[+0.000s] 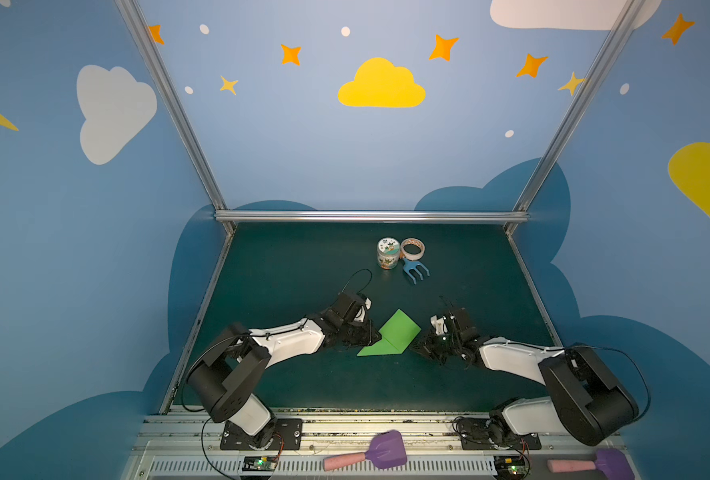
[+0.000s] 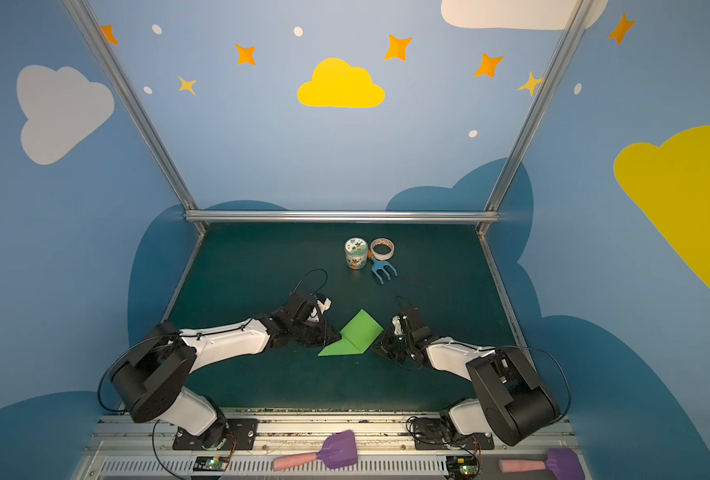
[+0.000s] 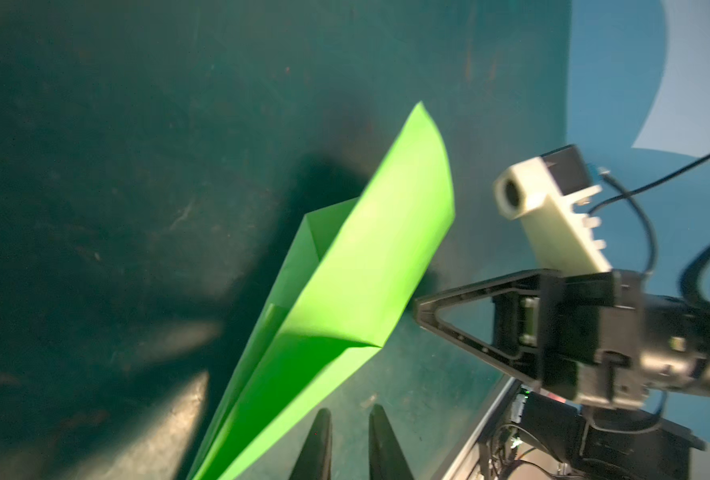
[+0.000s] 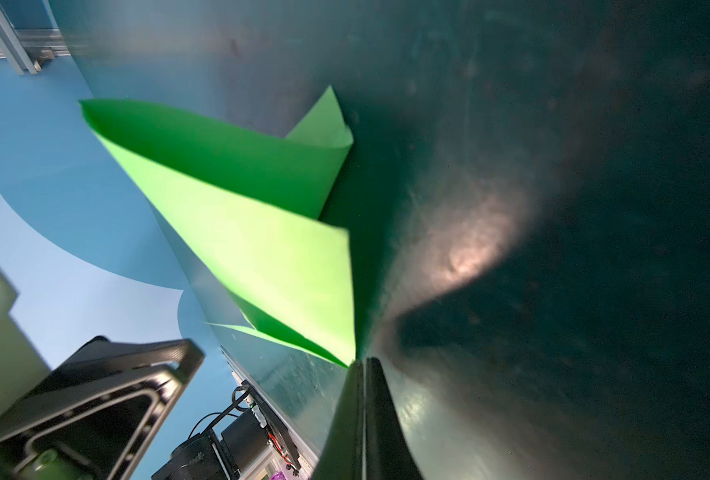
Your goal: Fold a paper plane with a square sheet of paper (fold left side to right side)
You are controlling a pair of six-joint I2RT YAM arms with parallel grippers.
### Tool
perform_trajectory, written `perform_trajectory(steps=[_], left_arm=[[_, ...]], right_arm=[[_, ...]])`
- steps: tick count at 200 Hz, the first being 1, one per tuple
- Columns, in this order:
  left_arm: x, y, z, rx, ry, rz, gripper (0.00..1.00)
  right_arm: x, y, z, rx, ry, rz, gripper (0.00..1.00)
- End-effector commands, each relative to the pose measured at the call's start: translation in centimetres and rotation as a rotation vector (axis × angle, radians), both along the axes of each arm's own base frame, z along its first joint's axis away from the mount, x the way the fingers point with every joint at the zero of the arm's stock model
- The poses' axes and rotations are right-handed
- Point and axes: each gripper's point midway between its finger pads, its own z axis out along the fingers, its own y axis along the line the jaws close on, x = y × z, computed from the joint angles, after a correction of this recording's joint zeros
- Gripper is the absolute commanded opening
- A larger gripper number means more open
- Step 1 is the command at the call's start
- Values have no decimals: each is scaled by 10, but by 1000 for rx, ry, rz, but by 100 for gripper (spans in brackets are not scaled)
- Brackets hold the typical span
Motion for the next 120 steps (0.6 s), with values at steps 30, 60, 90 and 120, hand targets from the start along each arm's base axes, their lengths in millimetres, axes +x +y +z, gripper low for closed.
perform_trajectory(steps=[30, 60, 90, 120], left_arm=[[17, -2, -9, 25, -19, -2, 18], [20, 0, -21, 40, -2, 6, 18], [18, 2, -32, 42, 19, 17, 18], [18, 8, -41, 42, 34, 35, 18]], right_arm=[[0, 0, 2, 3, 1, 19, 0], [-7, -2, 4, 9, -6, 26, 3], [-17, 1, 8, 28, -16, 40, 38], [-24, 11, 8, 31, -25, 54, 45]])
